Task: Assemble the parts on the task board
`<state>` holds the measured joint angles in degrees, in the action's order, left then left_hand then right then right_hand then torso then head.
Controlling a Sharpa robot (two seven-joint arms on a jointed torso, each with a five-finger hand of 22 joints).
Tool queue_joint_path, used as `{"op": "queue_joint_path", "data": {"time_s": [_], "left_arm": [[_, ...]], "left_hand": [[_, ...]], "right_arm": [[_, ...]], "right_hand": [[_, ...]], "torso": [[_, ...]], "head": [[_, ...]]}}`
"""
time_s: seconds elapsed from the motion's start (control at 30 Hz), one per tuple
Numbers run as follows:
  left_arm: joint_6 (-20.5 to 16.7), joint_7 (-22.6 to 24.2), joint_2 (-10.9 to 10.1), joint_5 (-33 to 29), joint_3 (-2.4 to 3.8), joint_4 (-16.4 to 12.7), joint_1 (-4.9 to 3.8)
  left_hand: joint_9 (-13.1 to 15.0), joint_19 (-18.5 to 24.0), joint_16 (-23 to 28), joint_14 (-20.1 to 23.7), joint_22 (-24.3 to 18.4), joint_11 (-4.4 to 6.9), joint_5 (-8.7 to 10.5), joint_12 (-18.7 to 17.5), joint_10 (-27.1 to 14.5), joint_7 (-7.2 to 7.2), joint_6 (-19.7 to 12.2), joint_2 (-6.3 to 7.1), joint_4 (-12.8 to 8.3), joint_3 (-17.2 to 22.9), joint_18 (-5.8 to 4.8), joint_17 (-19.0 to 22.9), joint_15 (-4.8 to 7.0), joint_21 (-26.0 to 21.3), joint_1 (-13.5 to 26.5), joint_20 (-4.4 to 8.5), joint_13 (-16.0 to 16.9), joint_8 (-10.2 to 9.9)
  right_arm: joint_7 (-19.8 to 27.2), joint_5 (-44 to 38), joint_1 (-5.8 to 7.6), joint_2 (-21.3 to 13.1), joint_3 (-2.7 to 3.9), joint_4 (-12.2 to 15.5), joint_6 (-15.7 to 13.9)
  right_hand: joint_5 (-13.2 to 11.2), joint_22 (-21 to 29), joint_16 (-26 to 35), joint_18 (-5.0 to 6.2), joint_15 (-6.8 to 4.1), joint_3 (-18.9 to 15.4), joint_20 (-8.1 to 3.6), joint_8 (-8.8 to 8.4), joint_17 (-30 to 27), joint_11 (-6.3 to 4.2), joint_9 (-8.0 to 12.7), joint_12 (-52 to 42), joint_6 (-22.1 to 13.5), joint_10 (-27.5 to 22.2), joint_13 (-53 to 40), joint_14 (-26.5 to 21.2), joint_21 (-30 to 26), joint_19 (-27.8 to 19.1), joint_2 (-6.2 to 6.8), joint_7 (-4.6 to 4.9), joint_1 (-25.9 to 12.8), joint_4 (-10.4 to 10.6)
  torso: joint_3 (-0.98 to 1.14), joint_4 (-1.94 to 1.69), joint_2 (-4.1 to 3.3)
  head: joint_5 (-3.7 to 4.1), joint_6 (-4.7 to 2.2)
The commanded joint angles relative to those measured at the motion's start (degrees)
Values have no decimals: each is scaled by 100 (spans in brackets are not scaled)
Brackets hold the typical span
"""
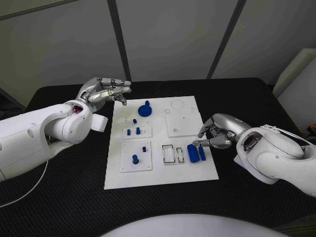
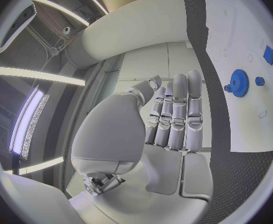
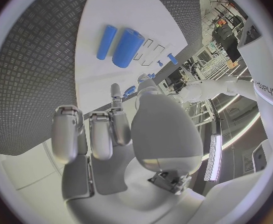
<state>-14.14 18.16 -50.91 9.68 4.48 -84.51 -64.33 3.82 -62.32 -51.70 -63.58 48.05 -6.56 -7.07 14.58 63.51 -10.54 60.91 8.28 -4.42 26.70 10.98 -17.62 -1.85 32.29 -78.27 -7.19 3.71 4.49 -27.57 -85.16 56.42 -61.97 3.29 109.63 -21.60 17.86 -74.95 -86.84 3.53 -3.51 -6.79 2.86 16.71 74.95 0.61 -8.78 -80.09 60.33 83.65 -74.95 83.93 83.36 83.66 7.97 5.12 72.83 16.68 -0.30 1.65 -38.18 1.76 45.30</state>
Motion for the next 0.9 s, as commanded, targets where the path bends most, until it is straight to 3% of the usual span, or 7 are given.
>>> {"op": "queue_joint_path", "data": {"time_s": [0.03, 0.4, 0.9], "left_arm": [[43, 47, -8, -8, 2, -19, -5], [41, 36, -30, -8, 1, -13, -5], [45, 18, -23, -8, 0, 12, -4]], "left_hand": [[-3, 34, 26, 45, 7, -3, 14, -21, -46, -31, -7, -26, 7, 11, -63, 8, 2, 22, 16, 1, -1, -24], [-3, 38, 26, 43, 9, -4, 14, -19, -48, -31, -7, -23, 15, 7, -64, 9, 0, 21, 32, -2, -1, -24], [-3, 39, 25, 42, 11, -3, 13, -18, -48, -30, -6, -28, 19, 9, -63, 10, -1, 20, 37, -3, -1, -23]], "right_arm": [[-356, -133, -27, 28, -3, -12, 14], [-447, -281, -271, 201, -14, -59, 193], [-547, -443, -383, 410, -35, -149, 438]], "right_hand": [[39, -476, -27, -112, 22, -44, 10, 41, 770, -4, -12, -20, -52, 26, -281, 470, 23, 91, -70, -4, 10, 1], [83, -508, -45, -119, 21, -81, 10, 80, 812, -8, -28, -28, -60, 25, -299, 477, 44, 105, -94, -10, 13, -1], [102, -514, -52, -119, 17, -123, 9, 128, 829, -15, -48, -26, -41, 20, -307, 479, 48, 104, -105, -20, 7, 3]], "torso": [[-5, 16, 3], [-7, 15, 2], [-9, 12, 2]], "head": [[5, 13], [-21, 47], [-22, 82]]}}
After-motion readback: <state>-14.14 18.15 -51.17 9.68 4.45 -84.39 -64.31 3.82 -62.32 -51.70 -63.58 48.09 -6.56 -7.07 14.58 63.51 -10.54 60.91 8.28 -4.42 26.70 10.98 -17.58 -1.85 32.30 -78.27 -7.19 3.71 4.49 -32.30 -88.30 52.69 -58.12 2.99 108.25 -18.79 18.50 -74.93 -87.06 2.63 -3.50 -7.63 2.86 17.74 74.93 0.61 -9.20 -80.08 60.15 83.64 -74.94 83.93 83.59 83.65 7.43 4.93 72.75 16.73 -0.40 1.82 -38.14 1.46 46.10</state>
